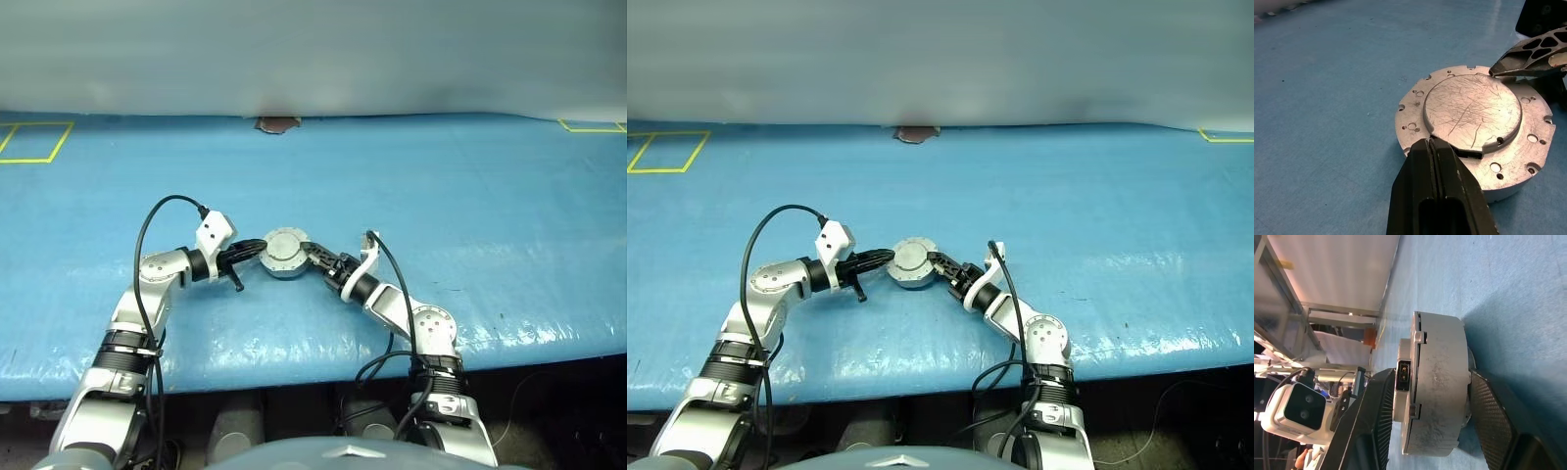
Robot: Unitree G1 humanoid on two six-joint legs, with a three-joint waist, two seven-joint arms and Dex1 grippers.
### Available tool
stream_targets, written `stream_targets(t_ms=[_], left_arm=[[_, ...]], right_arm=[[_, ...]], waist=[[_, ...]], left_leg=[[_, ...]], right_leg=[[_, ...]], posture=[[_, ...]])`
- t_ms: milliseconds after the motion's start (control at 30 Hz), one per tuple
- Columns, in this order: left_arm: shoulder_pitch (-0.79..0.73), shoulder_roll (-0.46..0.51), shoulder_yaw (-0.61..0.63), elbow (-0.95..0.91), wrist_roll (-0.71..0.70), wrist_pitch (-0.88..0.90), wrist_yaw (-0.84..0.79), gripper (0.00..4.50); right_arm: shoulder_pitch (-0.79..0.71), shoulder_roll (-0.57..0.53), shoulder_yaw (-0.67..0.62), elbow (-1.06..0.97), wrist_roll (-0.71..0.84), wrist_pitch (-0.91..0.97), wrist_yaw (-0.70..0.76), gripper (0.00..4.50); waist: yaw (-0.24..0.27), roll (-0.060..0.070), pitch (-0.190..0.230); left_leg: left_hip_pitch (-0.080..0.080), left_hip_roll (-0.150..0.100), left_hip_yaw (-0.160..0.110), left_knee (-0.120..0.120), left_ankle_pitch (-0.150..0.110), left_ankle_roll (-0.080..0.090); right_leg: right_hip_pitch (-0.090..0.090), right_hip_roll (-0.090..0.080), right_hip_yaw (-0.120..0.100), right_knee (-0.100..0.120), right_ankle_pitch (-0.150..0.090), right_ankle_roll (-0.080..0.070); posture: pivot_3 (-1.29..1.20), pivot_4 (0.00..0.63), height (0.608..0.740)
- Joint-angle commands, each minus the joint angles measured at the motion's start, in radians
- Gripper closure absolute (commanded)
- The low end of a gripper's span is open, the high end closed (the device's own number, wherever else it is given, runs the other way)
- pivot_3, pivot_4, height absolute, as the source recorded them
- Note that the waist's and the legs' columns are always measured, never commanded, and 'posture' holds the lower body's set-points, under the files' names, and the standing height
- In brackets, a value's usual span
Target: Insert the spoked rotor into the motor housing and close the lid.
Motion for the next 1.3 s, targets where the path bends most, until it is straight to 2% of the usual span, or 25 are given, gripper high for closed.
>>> stream_targets(t_ms=[33, 100, 233, 533, 667, 767, 900, 1033, 1300], left_arm=[[0.006, 0.001, -0.019, 0.015, 0.019, 0.003, -0.001, 4.5], [0.005, 0.001, -0.02, 0.016, 0.02, 0.0, -0.001, 4.5], [0.005, 0.002, -0.02, 0.017, 0.02, 0.0, -0.001, 4.5], [-0.002, -0.012, 0.016, 0.023, -0.001, -0.001, 0.033, 4.5], [-0.046, -0.118, 0.2, 0.0, -0.214, 0.065, 0.113, 4.5], [-0.052, -0.141, 0.264, -0.026, -0.3, 0.128, 0.127, 4.5], [-0.045, -0.139, 0.317, -0.026, -0.423, 0.266, 0.099, 4.5], [-0.022, -0.167, 0.363, -0.029, -0.533, 0.377, 0.118, 3.6], [0.037, -0.238, 0.384, -0.076, -0.676, 0.536, 0.142, 0.87]], right_arm=[[0.014, 0.068, 0.006, -0.023, 0.022, -0.011, -0.004, 2.11], [0.015, 0.065, 0.012, -0.018, 0.009, -0.011, -0.016, 2.29], [0.016, 0.05, 0.033, -0.003, -0.034, -0.016, -0.029, 3.25], [0.015, 0.069, 0.008, -0.011, 0.021, -0.011, -0.018, 3.27], [0.009, 0.109, -0.072, -0.043, 0.145, -0.04, -0.037, 3.27], [0.001, 0.114, -0.088, -0.066, 0.187, -0.046, -0.05, 3.27], [-0.025, 0.124, -0.102, -0.106, 0.236, -0.081, -0.092, 3.27], [-0.059, 0.128, -0.096, -0.166, 0.287, -0.114, -0.146, 3.27], [-0.103, 0.099, -0.038, -0.258, 0.344, -0.141, -0.187, 3.27]], waist=[[0.0, 0.0, 0.0], [0.0, 0.0, 0.0], [0.001, 0.0, 0.0], [0.001, 0.0, 0.0], [0.005, 0.0, 0.002], [0.002, 0.0, 0.004], [-0.005, 0.002, 0.005], [-0.006, 0.003, 0.007], [-0.005, 0.003, 0.007]], left_leg=[[0.0, 0.0, 0.0, 0.0, 0.0, 0.0], [0.0, 0.0, 0.0, 0.0, 0.0, 0.0], [0.001, 0.0, 0.0, 0.0, 0.0, 0.0], [0.001, 0.0, 0.0, 0.001, 0.0, 0.0], [-0.002, 0.0, 0.0, 0.001, 0.0, 0.0], [-0.006, 0.0, -0.002, 0.003, 0.0, 0.0], [-0.006, 0.0, -0.001, 0.002, 0.0, 0.001], [-0.007, 0.0, -0.002, 0.002, 0.0, 0.001], [-0.008, 0.0, -0.003, 0.003, 0.0, 0.001]], right_leg=[[0.0, 0.0, 0.0, 0.0, 0.0, 0.0], [0.0, 0.0, 0.0, 0.0, 0.0, 0.0], [0.001, 0.0, 0.0, 0.0, 0.0, 0.0], [0.001, 0.0, 0.0, 0.0, 0.0, 0.0], [-0.001, 0.0, 0.0, 0.0, 0.001, 0.001], [-0.003, 0.0, -0.001, -0.001, 0.004, 0.007], [-0.004, 0.001, 0.0, -0.001, 0.005, 0.008], [-0.004, 0.001, 0.0, -0.001, 0.005, 0.008], [-0.004, 0.001, -0.001, -0.001, 0.005, 0.007]], posture=[[0.0, 0.15, 0.74], [0.0, 0.15, 0.74], [0.0, 0.15, 0.74], [0.0, 0.15, 0.74], [0.0, 0.15, 0.74], [0.0, 0.15, 0.74], [0.0, 0.15, 0.74], [0.0, 0.15, 0.74], [0.0, 0.15, 0.74]])
